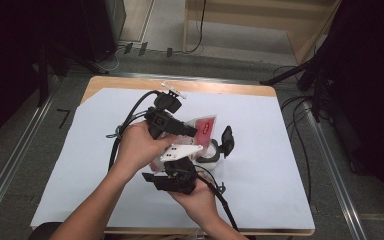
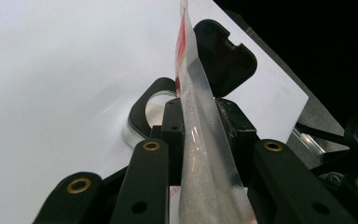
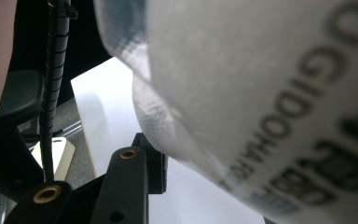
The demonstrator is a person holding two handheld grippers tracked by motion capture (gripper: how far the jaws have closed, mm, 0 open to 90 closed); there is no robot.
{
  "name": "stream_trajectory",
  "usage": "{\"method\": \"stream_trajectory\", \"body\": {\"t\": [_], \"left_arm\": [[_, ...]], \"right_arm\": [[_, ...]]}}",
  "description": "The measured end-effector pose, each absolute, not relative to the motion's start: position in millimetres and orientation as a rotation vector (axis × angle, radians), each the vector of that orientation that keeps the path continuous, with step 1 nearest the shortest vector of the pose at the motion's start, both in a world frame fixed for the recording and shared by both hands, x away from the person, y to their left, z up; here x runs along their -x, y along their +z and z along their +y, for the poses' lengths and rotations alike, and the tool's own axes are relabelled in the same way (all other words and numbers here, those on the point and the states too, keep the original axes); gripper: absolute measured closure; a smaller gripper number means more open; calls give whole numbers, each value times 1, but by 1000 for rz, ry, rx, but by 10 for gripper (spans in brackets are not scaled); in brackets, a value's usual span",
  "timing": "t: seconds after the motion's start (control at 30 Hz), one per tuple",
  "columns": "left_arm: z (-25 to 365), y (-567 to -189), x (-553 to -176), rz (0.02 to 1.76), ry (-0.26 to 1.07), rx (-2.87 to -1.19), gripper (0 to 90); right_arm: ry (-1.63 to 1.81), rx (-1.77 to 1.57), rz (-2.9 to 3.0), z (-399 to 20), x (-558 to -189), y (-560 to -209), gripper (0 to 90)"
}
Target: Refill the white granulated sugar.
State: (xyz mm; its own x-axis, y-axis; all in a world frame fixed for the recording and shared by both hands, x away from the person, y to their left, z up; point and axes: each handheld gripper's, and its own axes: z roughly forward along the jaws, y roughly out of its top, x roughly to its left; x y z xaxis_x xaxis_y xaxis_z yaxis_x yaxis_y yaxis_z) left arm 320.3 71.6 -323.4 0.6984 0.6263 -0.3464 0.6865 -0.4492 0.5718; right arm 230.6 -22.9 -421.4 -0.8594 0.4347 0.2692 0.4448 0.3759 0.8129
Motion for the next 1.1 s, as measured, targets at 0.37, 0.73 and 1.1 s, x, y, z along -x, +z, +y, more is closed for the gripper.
{"method": "stream_trajectory", "body": {"t": [0.37,0.73,1.1], "left_arm": [[71,-324,-321,996,-113,-2196,751],[72,-324,-322,995,-142,-2185,752],[71,-322,-327,991,-170,-2203,747]], "right_arm": [[-1539,837,-2589,-24,-232,-422,638],[-1553,827,-2591,-23,-230,-422,638],[-1572,817,-2585,-24,-232,-421,638]]}}
